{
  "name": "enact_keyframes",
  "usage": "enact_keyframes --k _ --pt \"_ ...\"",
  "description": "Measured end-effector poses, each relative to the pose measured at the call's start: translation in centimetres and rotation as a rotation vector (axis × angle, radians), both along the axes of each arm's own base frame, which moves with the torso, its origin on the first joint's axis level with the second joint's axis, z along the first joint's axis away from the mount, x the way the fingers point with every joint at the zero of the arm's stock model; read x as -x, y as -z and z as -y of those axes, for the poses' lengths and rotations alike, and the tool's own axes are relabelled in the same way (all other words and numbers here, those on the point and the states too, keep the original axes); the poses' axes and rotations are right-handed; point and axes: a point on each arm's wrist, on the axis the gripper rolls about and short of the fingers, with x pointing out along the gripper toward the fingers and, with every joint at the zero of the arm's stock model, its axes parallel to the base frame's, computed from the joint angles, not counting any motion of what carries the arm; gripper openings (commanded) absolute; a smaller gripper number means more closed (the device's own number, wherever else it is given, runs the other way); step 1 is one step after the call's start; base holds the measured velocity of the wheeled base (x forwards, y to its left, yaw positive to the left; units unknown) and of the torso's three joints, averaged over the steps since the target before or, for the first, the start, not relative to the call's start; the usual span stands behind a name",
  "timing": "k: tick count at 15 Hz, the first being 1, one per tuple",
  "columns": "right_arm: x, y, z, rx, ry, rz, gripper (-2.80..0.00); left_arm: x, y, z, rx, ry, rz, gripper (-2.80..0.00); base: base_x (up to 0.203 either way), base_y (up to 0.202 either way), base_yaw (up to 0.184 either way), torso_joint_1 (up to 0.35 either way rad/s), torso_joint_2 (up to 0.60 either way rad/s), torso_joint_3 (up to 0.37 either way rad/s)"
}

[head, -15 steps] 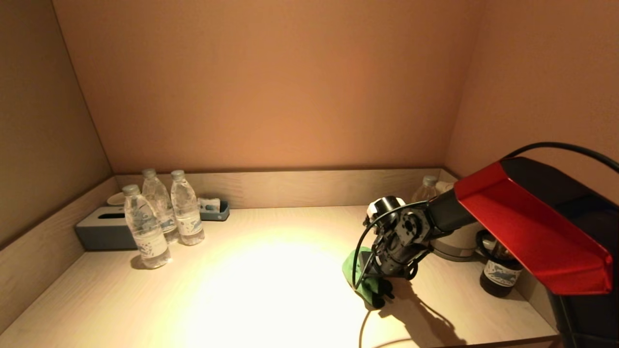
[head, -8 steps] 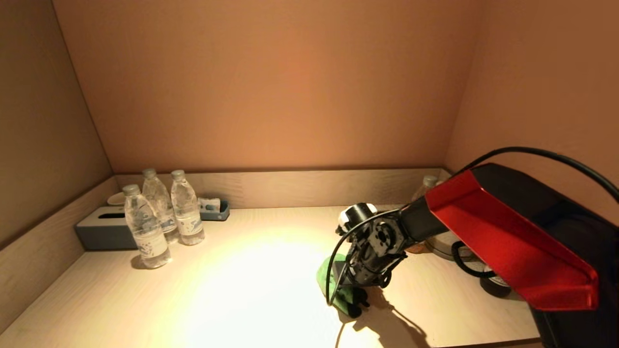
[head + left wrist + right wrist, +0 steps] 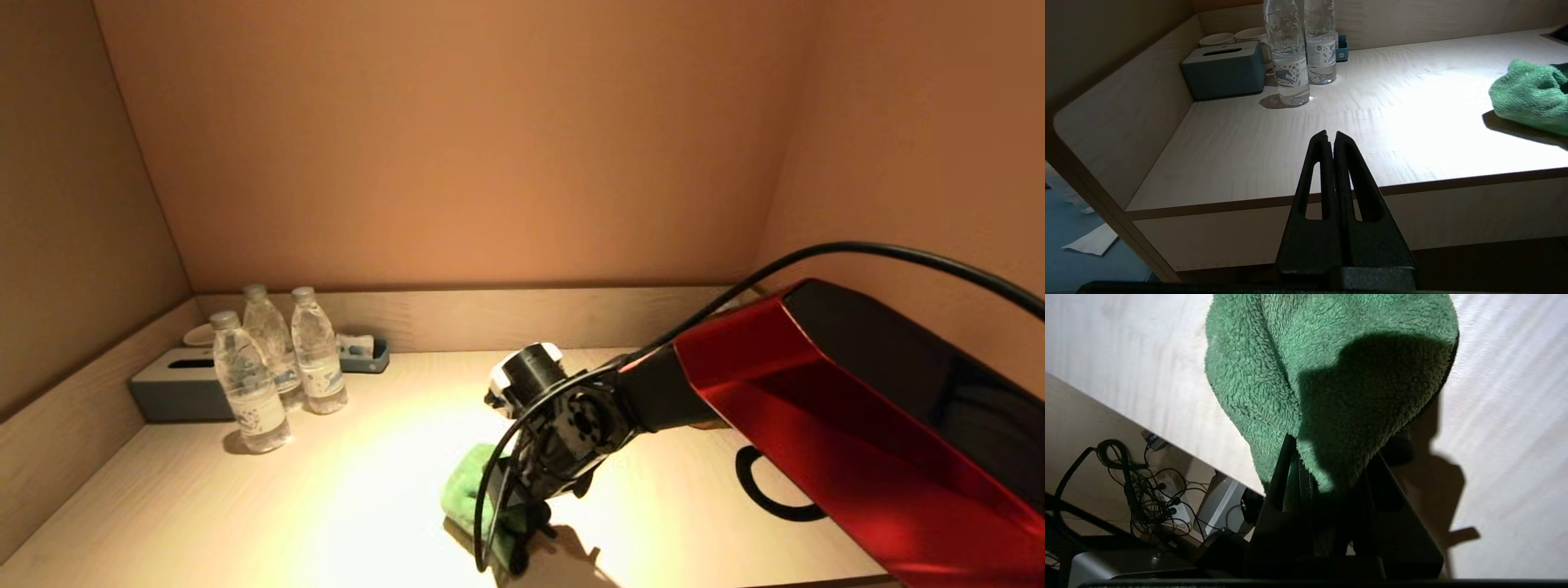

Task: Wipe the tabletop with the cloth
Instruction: Sweep the stains on the table

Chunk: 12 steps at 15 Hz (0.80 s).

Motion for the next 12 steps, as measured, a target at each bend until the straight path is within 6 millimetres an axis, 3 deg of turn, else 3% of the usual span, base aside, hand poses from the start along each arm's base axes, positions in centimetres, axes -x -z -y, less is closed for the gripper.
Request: enact_keyframes --k 5,12 --pt "2.4 -0.9 -2.8 -0.013 -0.089 0.02 -2.8 0.0 0.0 0.0 0.0 -0.001 0.001 -2.8 0.0 0.0 0.0 0.0 0.0 0.0" --pt "4.3 -4.7 -3.1 -0.065 -0.122 0.092 -2.8 0.0 0.0 0.0 0.0 -0.002 0.001 -2.8 0.0 0.0 0.0 0.0 0.0 0.0"
